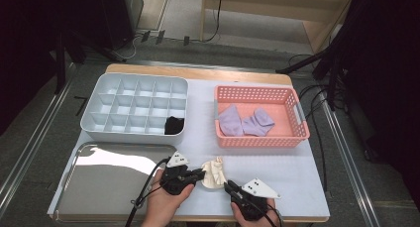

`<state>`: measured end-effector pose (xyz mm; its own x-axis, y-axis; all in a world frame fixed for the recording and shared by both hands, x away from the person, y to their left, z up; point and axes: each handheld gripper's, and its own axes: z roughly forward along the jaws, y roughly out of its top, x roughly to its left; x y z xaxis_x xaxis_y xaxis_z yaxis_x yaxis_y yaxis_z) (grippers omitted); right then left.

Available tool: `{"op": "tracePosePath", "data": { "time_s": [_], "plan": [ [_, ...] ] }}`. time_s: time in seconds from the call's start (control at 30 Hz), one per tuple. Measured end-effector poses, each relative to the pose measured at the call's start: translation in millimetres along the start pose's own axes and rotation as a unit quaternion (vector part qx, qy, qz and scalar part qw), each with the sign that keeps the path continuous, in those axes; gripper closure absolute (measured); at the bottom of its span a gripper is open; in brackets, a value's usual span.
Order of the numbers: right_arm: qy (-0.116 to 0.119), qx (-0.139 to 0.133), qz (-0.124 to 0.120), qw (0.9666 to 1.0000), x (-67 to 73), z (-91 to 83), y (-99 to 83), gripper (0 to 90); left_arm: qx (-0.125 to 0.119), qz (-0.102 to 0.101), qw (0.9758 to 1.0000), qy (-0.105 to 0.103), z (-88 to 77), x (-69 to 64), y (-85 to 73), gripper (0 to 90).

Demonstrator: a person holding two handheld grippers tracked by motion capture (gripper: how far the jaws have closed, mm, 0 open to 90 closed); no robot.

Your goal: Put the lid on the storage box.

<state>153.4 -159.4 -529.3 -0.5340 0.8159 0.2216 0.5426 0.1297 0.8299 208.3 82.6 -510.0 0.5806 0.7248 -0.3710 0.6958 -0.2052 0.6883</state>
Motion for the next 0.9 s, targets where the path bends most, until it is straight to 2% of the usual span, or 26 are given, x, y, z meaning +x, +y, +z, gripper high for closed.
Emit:
{"op": "tracePosePath", "data": {
  "time_s": [0.1, 0.23, 0.3, 0.33, 0.4, 0.5, 0.73, 0.77, 0.9],
  "plan": [
    [0.016, -0.032, -0.007, 0.9993, 4.1, -5.5, 5.1, 76.7, 0.0, 0.002, 1.0, 0.001, 0.3, -0.2, 0.0, 83.5],
    [0.046, -0.033, -0.031, 0.9979, 13.5, 0.8, 8.6, 69.3, -0.001, 0.001, 1.0, 0.003, 0.2, -1.5, 0.2, 83.3],
    [0.03, -0.03, -0.039, 0.9983, 17.9, 6.8, 7.8, 62.3, -0.004, 0.0, 1.0, 0.0, -0.1, -1.9, 0.3, 83.2],
    [0.022, -0.031, -0.045, 0.9983, 18.8, 9.8, 7.7, 61.8, -0.003, 0.001, 1.0, 0.002, -0.7, -2.3, 0.4, 83.2],
    [0.01, -0.028, -0.05, 0.9983, 20.1, 13.3, 8.1, 70.8, -0.006, 0.003, 1.0, 0.002, -1.5, -3.4, 0.6, 83.1],
    [0.012, -0.027, -0.055, 0.998, 20.4, 13.5, 8.4, 84.2, -0.006, 0.002, 1.0, 0.004, -1.1, -3.4, 0.3, 83.5],
    [0.019, -0.052, -0.058, 0.9968, 23.5, 0.6, 10.0, 84.9, -0.006, -0.002, 0.9999, 0.011, -2.1, -2.0, 0.1, 85.1],
    [0.017, -0.053, -0.056, 0.9969, 24.0, -0.8, 9.6, 84.9, -0.005, -0.004, 0.9999, 0.012, -2.8, -1.6, 0.4, 85.3],
    [0.034, -0.047, -0.056, 0.9968, 24.3, -2.5, 8.0, 84.6, -0.009, -0.012, 0.9998, 0.013, -2.8, -0.4, 1.0, 86.3]
  ]
}}
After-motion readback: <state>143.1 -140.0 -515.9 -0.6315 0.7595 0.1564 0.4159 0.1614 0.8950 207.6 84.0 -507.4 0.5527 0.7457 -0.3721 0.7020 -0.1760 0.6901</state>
